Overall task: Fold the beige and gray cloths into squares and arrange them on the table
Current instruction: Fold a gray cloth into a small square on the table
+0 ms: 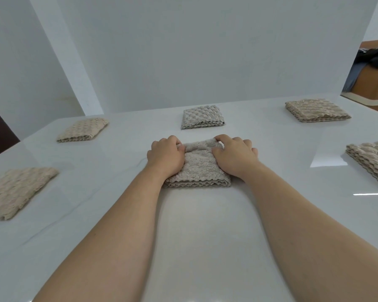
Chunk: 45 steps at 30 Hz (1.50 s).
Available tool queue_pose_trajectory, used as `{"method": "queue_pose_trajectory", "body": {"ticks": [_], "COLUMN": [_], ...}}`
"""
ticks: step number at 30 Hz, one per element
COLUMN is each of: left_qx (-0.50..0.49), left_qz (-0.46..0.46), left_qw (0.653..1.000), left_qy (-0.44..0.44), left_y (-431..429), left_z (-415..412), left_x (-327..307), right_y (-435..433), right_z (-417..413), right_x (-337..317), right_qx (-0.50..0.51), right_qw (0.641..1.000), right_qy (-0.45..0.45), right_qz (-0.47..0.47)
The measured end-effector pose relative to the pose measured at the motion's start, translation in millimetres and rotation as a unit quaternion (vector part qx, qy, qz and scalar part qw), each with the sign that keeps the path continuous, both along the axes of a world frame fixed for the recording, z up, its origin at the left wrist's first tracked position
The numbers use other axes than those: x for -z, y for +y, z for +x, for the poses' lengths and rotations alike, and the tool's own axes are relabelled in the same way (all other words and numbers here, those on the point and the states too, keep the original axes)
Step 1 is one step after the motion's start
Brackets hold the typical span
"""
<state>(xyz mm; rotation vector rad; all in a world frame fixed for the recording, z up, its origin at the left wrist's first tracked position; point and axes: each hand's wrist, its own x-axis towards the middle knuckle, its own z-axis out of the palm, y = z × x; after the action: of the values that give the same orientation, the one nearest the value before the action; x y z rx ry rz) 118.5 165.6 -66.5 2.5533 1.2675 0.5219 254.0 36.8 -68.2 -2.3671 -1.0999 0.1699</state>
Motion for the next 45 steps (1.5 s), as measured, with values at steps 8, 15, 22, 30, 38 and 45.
{"method": "queue_pose_trajectory", "body": {"ticks": [8,15,22,30,38,45], "left_qx": [0.069,0.057,0.076,0.056,0.014,0.02], "left_qz": [-0.061,-0.046,-0.014,0.044,0.014,-0.213], "left_qw": [0.97,0.942,0.913,0.916,0.905,0.86], "left_qy": [-0.225,-0.329,-0.4,-0.396,-0.425,-0.463], "left_y": [-12.3,-15.2,-17.4,-19.6,-22.7,-19.5], "left_z": [-6.8,-18.1,-17.8,-24.1,-19.1,-11.5], "left_x": [-21.2,-44.3,-46.9,-46.0,-46.1,-42.1], "right_y": [-11.4,-27.7,-30.1,-30.3,-27.1,-26.6], "right_z": [-1.1,-0.5,-4.3,-7.2,-11.7,-8.0], "right_x": [-23.4,-47.7,-55.0,-55.3,-54.2,-57.5], "right_qx": [-0.077,-0.184,-0.186,-0.141,-0.068,-0.021], "right_qw": [0.965,0.93,0.935,0.967,0.976,0.939], "right_qy": [0.204,0.274,0.255,0.176,0.079,0.122], "right_qz": [0.144,0.162,0.162,0.117,0.192,0.321]}}
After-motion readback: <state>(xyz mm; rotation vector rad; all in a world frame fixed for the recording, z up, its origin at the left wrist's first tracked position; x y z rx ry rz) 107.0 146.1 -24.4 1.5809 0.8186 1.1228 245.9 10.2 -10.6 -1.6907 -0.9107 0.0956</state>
